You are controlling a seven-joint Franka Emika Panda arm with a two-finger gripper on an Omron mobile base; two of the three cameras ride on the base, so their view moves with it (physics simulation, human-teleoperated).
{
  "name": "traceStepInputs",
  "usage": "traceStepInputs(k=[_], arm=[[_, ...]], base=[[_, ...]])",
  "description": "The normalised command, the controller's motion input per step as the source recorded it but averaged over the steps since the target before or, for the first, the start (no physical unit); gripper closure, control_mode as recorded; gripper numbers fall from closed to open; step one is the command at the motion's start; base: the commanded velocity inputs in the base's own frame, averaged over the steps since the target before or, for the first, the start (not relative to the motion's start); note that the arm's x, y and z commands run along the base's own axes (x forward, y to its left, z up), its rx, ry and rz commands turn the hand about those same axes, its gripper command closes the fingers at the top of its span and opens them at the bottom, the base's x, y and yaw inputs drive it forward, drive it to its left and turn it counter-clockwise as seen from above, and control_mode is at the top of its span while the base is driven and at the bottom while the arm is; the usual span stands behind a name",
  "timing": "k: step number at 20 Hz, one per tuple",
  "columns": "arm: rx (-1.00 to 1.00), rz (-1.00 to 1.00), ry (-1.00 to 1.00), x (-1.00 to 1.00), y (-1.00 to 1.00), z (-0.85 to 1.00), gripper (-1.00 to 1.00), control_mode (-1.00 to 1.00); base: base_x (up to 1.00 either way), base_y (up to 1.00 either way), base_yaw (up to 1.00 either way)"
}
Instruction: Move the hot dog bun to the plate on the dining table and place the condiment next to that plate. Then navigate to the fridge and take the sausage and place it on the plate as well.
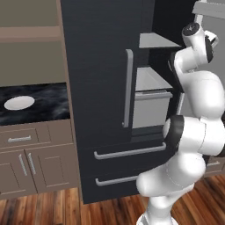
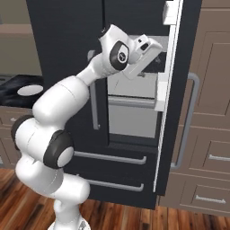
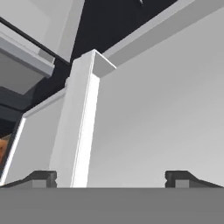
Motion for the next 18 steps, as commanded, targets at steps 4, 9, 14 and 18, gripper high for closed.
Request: traceStepInputs(k=[4, 9, 14, 18], arm=[[0.04, -0.01, -0.06, -0.26, 0.78, 0.10, -1.00, -1.00], [0.08, 0.00, -0.18, -0.41, 0.81, 0.00, -1.00, -1.00], [0.16, 0.00, -0.15, -0.42, 0.81, -0.07, -1.00, -1.00], [0.20, 0.00, -0.10, -0.41, 0.78, -0.06, -1.00, -1.00]], base=[[0.00, 0.00, 0.00], [0.00, 0.00, 0.00], [0.00, 0.00, 0.00], [0.00, 0.00, 0.00]])
